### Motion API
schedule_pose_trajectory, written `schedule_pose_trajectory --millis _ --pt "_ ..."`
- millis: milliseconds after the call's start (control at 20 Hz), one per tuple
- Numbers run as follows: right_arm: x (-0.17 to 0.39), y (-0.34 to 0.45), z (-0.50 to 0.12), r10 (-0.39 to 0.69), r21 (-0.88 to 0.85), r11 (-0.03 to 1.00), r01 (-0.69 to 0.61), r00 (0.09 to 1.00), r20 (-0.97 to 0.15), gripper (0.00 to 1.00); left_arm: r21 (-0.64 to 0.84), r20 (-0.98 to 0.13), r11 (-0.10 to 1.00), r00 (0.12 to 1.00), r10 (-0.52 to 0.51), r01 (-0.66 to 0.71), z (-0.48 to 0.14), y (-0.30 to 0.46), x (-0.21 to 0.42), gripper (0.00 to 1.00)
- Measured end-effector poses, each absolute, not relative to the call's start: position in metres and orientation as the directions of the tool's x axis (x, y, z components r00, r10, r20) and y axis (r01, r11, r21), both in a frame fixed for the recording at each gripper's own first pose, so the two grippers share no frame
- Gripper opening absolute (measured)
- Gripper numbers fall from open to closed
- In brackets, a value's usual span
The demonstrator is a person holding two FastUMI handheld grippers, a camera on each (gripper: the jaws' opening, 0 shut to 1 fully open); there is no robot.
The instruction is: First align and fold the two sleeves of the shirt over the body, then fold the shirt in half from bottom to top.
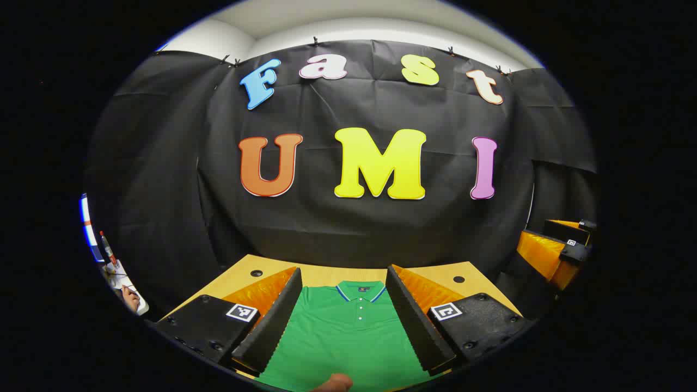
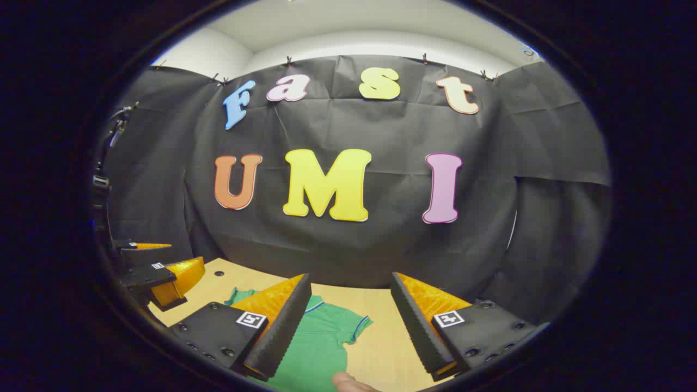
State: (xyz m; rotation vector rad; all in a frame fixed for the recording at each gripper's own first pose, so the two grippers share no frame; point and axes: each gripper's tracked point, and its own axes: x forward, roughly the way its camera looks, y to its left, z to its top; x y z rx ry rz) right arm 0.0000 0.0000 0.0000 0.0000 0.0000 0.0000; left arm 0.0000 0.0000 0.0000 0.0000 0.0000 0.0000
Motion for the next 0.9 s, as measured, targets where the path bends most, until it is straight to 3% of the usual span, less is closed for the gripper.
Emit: schedule_pose_trajectory --millis 50,900 --pt "0.001 0.004 -0.001 -0.005 0.004 1.0 0.005 1.0 -0.003 0.94 0.007 0.01 1.0 1.0 -0.009 0.009 0.002 0.001 0.002 0.99" --pt "0.036 0.014 -0.046 -0.067 -0.016 0.998 0.065 0.99 -0.127 0.94 -0.021 -0.04 0.995 0.994 -0.101 0.1 -0.018 0.004 0.034 0.99"
